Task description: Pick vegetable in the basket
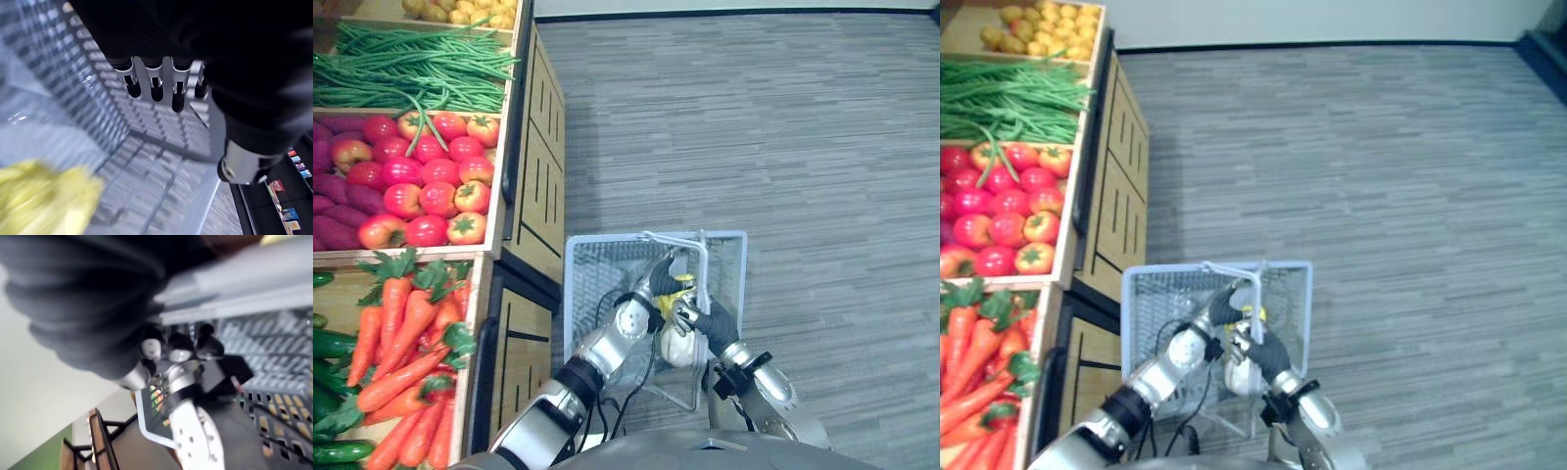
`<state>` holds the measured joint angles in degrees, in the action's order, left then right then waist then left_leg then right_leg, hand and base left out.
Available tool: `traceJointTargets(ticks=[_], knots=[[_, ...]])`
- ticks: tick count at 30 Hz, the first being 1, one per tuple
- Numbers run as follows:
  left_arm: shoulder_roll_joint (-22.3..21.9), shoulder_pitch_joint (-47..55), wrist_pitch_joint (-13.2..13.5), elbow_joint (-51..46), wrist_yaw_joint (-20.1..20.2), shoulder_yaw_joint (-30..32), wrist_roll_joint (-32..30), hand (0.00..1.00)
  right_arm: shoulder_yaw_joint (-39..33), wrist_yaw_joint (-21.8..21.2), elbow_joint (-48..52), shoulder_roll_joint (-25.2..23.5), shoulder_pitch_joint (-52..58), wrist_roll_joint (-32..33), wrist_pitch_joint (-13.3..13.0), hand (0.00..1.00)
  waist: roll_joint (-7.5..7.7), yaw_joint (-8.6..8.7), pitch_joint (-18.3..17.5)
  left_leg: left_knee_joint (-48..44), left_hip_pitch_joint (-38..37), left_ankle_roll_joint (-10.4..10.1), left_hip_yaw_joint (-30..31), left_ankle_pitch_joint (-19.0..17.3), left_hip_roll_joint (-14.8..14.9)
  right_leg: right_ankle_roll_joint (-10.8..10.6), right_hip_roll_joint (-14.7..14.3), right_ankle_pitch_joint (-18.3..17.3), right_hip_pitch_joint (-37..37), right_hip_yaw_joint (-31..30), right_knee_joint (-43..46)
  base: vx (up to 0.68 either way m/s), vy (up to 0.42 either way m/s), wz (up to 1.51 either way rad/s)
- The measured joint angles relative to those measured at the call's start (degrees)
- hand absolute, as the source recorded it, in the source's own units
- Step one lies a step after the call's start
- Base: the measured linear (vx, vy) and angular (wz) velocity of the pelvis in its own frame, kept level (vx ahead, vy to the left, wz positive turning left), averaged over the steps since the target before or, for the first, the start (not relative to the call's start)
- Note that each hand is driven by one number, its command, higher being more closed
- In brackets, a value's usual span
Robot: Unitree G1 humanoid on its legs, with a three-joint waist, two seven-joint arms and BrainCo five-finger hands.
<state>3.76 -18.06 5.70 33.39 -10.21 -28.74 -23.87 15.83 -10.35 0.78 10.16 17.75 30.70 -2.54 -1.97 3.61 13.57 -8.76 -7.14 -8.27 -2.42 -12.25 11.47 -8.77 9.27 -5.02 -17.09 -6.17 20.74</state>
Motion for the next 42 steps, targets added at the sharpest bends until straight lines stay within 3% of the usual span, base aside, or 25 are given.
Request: traceJointTargets(ticks=[1, 5, 7, 9, 11, 13, 15, 16, 18, 20, 22, 23, 25, 26, 27, 28, 29, 30, 31, 33, 34, 35, 37, 38, 42], knots=[[0.02, 0.35, 0.13, -0.43, -0.79, 2.07, -0.49, 0.0, -2.27, 0.74, -0.04, 0.1, 0.05, -0.13, -0.01, 1.0, -0.35, -0.18, -0.34, 0.29, -0.08, -0.6, 0.56, 2.29, 0.85, 0.83, -0.12, -2.74, 0.02, 2.14, 3.25, 0.27, -0.436, 0.78], [-0.44, 7.94, 2.04, -10.3, -1.18, 7.47, -0.08, 0.0, -3.68, 1.91, -0.78, -1.88, -1.78, -2.62, -0.03, 1.0, -1.15, -0.59, -1.0, 0.18, 3.71, -1.3, 5.92, 7.44, 4.72, 3.46, -1.1, -6.23, 1.71, 10.46, 4.53, 0.2, -0.289, 0.93], [-0.4, 13.38, 2.41, -16.42, -1.15, 12.04, 0.9, 0.0, -8.42, 3.71, -3.23, -3.16, -2.25, -3.59, -0.04, 1.0, -1.69, -1.63, -1.43, -0.59, 6.45, 0.17, 6.04, 11.52, 5.96, 3.84, -0.77, -6.25, 6.0, 16.47, 1.23, 0.22, -0.248, 1.6], [0.37, 18.57, 2.39, -21.4, -0.57, 18.33, 4.6, 0.0, -16.27, 6.39, -7.01, -3.16, -1.71, -6.01, 0.02, 1.0, -2.63, -1.64, -2.15, -0.41, 7.49, 3.61, -1.87, 15.33, 6.67, 4.53, 0.66, -6.57, 12.77, 24.83, -2.29, 0.19, -0.154, 2.05], [1.83, 21.49, 2.44, -25.59, 0.47, 21.83, 7.45, 0.0, -23.18, 8.9, -10.78, -3.04, -1.55, -8.55, 0.66, 1.0, -2.95, -1.75, -3.02, -0.6, 8.5, 6.08, -15.55, 17.61, 6.82, 4.54, 2.04, -6.57, 17.66, 30.97, -4.56, 0.13, -0.046, 1.71], [3.61, 23.61, 2.57, -29.66, 2.97, 23.63, 11.24, 0.0, -30.01, 12.75, -13.38, -2.23, -1.77, -12.19, 1.46, 1.0, -3.73, -3.23, -3.9, -1.62, 10.37, 6.32, -28.69, 16.27, 5.8, 4.64, 3.69, -6.64, 21.31, 35.91, -6.5, 0.11, 0.067, 1.67], [3.67, 25.43, 3.22, -32.48, 5.17, 23.67, 13.87, 0.0, -34.3, 15.17, -15.95, -2.04, -3.48, -14.2, 2.2, 1.0, -4.15, -3.35, -4.19, -1.66, 10.56, 7.52, -37.35, 15.72, 4.1, 4.61, 5.1, -6.65, 24.01, 40.59, -6.58, 0.11, 0.152, 1.7], [3.73, 26.8, 3.72, -34.14, 6.66, 23.43, 15.43, 0.0, -36.02, 16.38, -16.98, -1.93, -5.09, -14.31, 2.7, 1.0, -4.06, -3.44, -4.24, -2.24, 11.1, 8.72, -40.91, 14.12, 3.43, 4.59, 5.72, -6.64, 25.69, 43.09, -6.71, 0.12, 0.177, 1.61], [4.3, 27.42, 3.7, -34.72, 8.81, 23.23, 16.53, 0.0, -38.43, 17.67, -17.58, -2.45, -6.93, -15.6, 2.9, 1.0, -3.49, -3.98, -4.37, -3.07, 11.81, 8.83, -41.95, 12.13, 2.67, 3.89, 6.3, -6.24, 27.87, 46.64, -6.85, 0.17, 0.2, 1.22], [6.24, 28.9, 3.68, -34.96, 10.22, 23.26, 16.53, 0.0, -39.9, 18.01, -18.83, -3.44, -8.36, -16.45, 3.16, 1.0, -0.77, -4.8, -5.51, -2.04, 11.73, 8.91, -39.84, 11.81, 0.5, 2.27, 7.27, -5.18, 29.87, 48.95, -6.69, 0.21, 0.149, 0.94], [8.13, 29.4, 3.54, -34.96, 11.13, 24.67, 16.49, 0.0, -44.2, 18.68, -22.28, -5.07, -10.02, -18.16, 3.16, 1.0, 1.75, -4.87, -6.75, -0.27, 10.26, 8.78, -35.9, 11.57, -1.3, 1.87, 9.71, -2.99, 30.74, 51.07, 0.78, 0.19, 0.08, 0.99], [8.16, 29.37, 3.53, -34.95, 11.29, 25.23, 16.48, 0.0, -45.09, 18.96, -23.27, -5.24, -10.58, -18.57, 3.16, 1.0, 2.08, -4.84, -6.89, 0.12, 9.77, 8.73, -34.72, 11.45, -1.44, 2.08, 10.56, -1.52, 30.45, 51.08, 4.18, 0.19, 0.075, 1.01], [8.2, 29.21, 3.53, -35.03, 10.98, 27.15, 15.57, 0.0, -47.74, 19.85, -26.53, -5.52, -9.83, -18.86, 3.06, 1.0, 2.37, -4.36, -7.3, 2.98, 6.76, 8.74, -30.9, 11.47, -1.71, 4.22, 14.58, 10.61, 25.93, 45.84, 20.6, 0.25, 0.054, 0.98], [8.0, 28.99, 3.55, -35.19, 10.78, 27.86, 15.33, 0.0, -48.12, 19.85, -27.48, -5.76, -9.34, -19.15, 2.98, 1.0, 2.16, -4.17, -7.06, 3.79, 6.24, 8.72, -29.8, 11.48, -1.46, 3.87, 15.12, 10.55, 23.29, 42.51, 25.11, 0.26, -0.021, 0.89], [8.0, 28.01, 3.13, -34.67, 9.52, 29.51, 15.04, 0.0, -48.77, 19.95, -29.34, -6.1, -9.67, -19.49, 2.97, 1.0, 2.83, -3.28, -7.39, 5.11, 5.97, 8.49, -27.52, 11.57, -1.53, 3.75, 13.6, 1.64, 17.0, 35.65, 32.2, 0.19, -0.067, 0.69], [7.85, 27.26, 2.84, -34.34, 8.91, 30.12, 14.49, 0.0, -49.07, 20.19, -29.56, -6.2, -9.58, -19.57, 3.0, 1.0, 2.59, -2.98, -7.27, 5.58, 5.78, 8.45, -26.28, 11.6, -1.28, 4.05, 12.23, -1.57, 14.34, 32.3, 33.75, 0.21, -0.116, 0.95], [7.82, 25.47, 2.28, -33.42, 7.32, 30.57, 12.53, 0.0, -49.34, 20.67, -29.59, -6.27, -8.77, -19.63, 2.92, 1.0, 1.84, -2.47, -6.78, 6.04, 5.37, 8.27, -23.56, 11.71, -0.89, 3.88, 8.67, -5.56, 10.61, 27.17, 32.79, 0.18, -0.132, 1.01], [7.83, 24.16, 2.21, -32.41, 6.63, 30.57, 11.22, 0.0, -49.53, 20.93, -29.61, -6.3, -8.06, -19.66, 2.91, 1.0, 1.74, -1.37, -6.72, 6.32, 5.13, 7.96, -21.53, 11.79, -0.86, 4.19, 7.31, -7.22, 8.86, 24.8, 29.52, 0.18, -0.199, 1.48], [7.9, 22.77, 2.18, -31.14, 4.95, 30.47, 9.26, 0.0, -49.49, 21.42, -29.62, -6.79, -6.35, -19.7, 2.75, 1.0, 1.68, -0.28, -6.77, 6.68, 5.3, 6.31, -18.02, 11.59, -0.91, 3.45, 5.94, -8.53, 7.4, 20.68, 19.75, 0.14, -0.28, 1.37], [8.35, 21.12, 2.12, -29.57, 4.19, 30.49, 7.63, 0.0, -49.65, 21.91, -29.92, -7.79, -4.06, -19.7, 2.7, 1.0, 2.39, 0.1, -6.91, 6.66, 5.79, 4.93, -15.08, 11.2, -1.06, 2.87, 4.32, -8.04, 7.23, 13.76, 7.1, 0.1, -0.33, 1.16], [9.54, 20.24, 2.03, -29.26, 3.5, 30.36, 6.17, 0.0, -49.74, 21.92, -30.2, -8.95, -2.02, -19.68, 2.67, 1.0, 4.91, 0.63, -7.47, 7.88, 5.95, 2.86, -13.02, 11.7, -2.79, 1.17, 4.0, -5.4, 7.72, 7.17, -1.99, 0.18, -0.374, 1.2], [8.04, 19.69, 1.79, -27.47, 3.11, 30.17, 4.82, 0.0, -51.46, 22.14, -31.95, -8.14, -1.63, -19.61, 2.62, 1.0, 3.34, 1.53, -7.59, 10.31, 5.17, 1.18, -11.99, 13.31, -1.59, 1.23, 2.77, -6.21, 7.89, 8.7, -2.03, 0.22, -0.335, 0.99], [7.76, 19.03, 1.06, -27.49, 2.02, 29.93, 1.36, 0.0, -51.63, 22.93, -32.21, -7.31, -2.28, -19.54, 2.6, 1.0, -0.63, -0.11, -7.04, 11.1, 3.86, 0.43, -15.27, 14.67, 0.19, 1.92, -0.31, -5.4, 8.12, 9.13, -2.63, 0.27, -0.194, 0.17], [7.77, 18.55, 0.85, -27.46, 1.39, 29.98, -0.03, 0.0, -51.62, 22.97, -32.55, -7.38, -2.41, -19.56, 2.6, 1.0, -1.45, -0.02, -7.06, 12.76, 3.05, 0.09, -16.69, 15.3, 0.71, 2.61, -1.15, -5.19, 8.18, 9.5, -2.15, 0.29, -0.153, 0.03], [7.63, 12.57, 0.07, -25.13, -1.5, 29.8, -6.25, 0.0, -48.7, 22.09, -34.12, -10.39, -2.93, -20.71, 2.07, 1.0, -0.71, 0.3, -6.64, 14.39, 0.16, -0.74, -20.81, 17.82, 2.57, 3.27, -3.6, -5.57, 9.71, 8.95, -0.85, 0.18, -0.109, 0.0]])
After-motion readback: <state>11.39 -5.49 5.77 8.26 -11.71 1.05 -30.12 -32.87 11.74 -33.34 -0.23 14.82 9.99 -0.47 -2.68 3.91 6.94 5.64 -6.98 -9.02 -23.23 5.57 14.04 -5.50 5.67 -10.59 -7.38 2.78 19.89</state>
